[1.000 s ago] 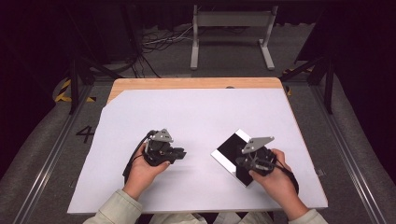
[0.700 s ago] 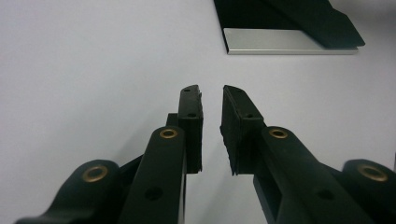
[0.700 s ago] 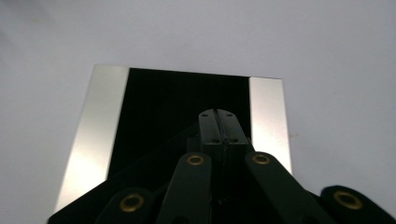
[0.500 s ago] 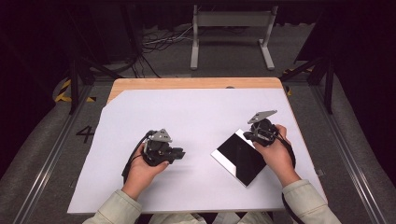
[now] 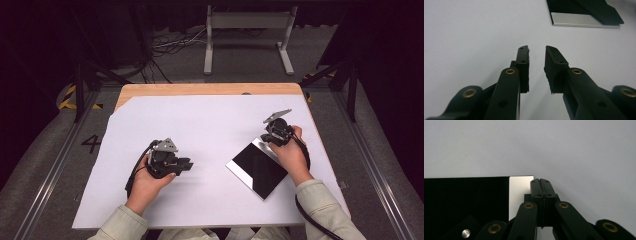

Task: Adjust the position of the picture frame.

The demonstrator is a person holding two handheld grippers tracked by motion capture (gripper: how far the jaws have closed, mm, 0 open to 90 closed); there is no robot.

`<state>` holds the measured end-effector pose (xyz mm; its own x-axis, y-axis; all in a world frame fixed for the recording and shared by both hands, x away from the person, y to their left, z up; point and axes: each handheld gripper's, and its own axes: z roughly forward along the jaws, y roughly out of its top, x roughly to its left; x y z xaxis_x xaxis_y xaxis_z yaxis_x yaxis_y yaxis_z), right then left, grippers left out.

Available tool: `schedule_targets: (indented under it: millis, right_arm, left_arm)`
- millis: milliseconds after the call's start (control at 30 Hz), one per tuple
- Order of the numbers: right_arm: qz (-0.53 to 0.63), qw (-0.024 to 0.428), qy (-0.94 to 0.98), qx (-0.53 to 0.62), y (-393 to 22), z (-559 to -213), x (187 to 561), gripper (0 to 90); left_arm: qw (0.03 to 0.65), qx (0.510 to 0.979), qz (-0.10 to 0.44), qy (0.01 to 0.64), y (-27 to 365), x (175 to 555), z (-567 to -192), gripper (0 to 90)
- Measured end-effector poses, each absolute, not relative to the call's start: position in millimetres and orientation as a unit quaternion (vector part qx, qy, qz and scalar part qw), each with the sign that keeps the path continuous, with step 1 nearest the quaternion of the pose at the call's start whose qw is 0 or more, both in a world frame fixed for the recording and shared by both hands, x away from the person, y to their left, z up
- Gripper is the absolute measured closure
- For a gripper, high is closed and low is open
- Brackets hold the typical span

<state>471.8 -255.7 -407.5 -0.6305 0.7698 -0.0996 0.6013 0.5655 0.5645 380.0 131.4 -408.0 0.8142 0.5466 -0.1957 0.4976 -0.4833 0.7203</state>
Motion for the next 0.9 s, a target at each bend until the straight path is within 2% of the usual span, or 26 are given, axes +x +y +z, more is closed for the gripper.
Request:
schedule_targets:
  millis: [200,533,900]
  right_arm:
    - [0.234,0.164,0.871,0.399,-252,-417,483,90.0]
    - [0.225,0.164,0.877,0.392,-244,-420,487,90.0]
    - [0.228,0.164,0.895,0.346,-206,-422,476,90.0]
  left_arm:
    - [0.407,0.859,0.028,0.309,137,379,-409,69.4]
    - [0.405,0.859,0.028,0.311,139,378,-410,69.4]
    - [0.406,0.859,0.027,0.311,139,379,-410,69.6]
